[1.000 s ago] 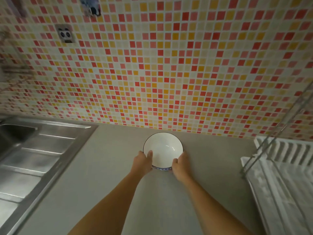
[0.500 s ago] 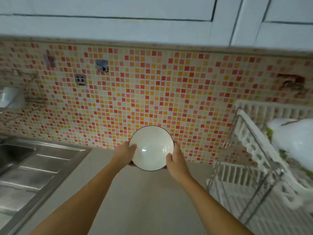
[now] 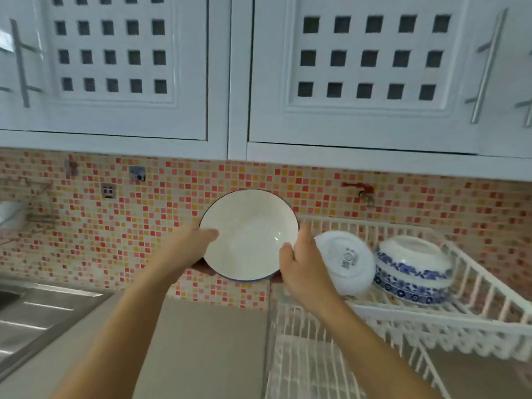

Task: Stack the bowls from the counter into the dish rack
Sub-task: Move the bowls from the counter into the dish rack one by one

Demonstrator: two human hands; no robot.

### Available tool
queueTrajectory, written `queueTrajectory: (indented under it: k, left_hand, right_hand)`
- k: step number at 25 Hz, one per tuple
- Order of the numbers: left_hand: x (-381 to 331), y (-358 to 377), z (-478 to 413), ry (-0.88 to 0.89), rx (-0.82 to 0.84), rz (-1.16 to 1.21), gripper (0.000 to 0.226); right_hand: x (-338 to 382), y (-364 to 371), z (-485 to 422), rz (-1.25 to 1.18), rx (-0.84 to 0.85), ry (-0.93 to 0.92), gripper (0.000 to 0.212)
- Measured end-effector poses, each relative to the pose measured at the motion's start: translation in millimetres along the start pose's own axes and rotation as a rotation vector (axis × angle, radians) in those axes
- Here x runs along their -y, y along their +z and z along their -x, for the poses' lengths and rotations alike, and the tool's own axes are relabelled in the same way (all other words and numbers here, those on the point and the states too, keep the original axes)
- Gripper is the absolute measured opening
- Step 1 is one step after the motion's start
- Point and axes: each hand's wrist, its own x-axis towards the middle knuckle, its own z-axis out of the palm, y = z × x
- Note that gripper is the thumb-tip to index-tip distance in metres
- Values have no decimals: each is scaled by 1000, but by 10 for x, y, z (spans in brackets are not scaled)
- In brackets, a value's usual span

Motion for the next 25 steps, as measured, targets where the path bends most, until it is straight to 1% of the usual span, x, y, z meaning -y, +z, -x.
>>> queueTrajectory:
  k: [2,4,6,8,9,10,11,12,13,14,15,16,17,19,20,22,25]
  left_hand:
    - [-264,179,200,25,-34,35,27]
    - [-520,404,371,90,-75,50,22]
    - [-737,663,514,154,-90,55,20]
    - [-893,938,615,182,-84,48,22]
    - [-934,1063,646,193,-70,46,22]
    - [-962,1182,670,215,-54,42,22]
    - [-1001,1317,691,249,-35,42,23]
    - [-1034,1445,700,291,-22,41,24]
    - [-1068,1563,705,338,-14,27,25]
    - [-1095,1669,699,388,-1,1,25]
    - [-1115,1762,685,435,30,-14,24]
    - [-1127,1838,655,457,96,9,26]
    - [-1144,1878,629,436,197,72,32]
    - [-1191,1892,565,325,429,242,61]
    - [-1224,1908,518,280,497,314,73]
    - [-1309,1977,441,235,530,382,83]
    - [-1415,2122,464,240,537,359,79]
  right_hand:
    - [32,-384,30,24,-25,-63,33]
    - [32,-763,68,24,-39,-101,31]
    - [-31,-1112,123,5,-54,-117,33]
    - [-110,-1437,182,-56,-68,-107,38]
    - [-160,-1580,191,-132,-56,-60,42]
    - [-194,-1711,195,-227,-28,27,45]
    - [-234,-1856,180,-303,-2,138,43]
    - [-262,-1994,167,-337,30,255,36]
    - [-287,-2118,157,-328,63,351,27]
    - [-327,-2229,149,-295,84,398,22]
    - [-382,-2327,136,-253,77,394,23]
    - [-440,-2413,133,-204,49,359,25]
    - [-485,-2479,141,-140,0,310,23]
    - [-584,-2579,144,39,-112,182,24]
    - [-636,-2611,141,119,-159,102,30]
    - [-731,-2652,119,224,-223,-58,45]
    - [-839,-2678,99,372,-248,-251,59]
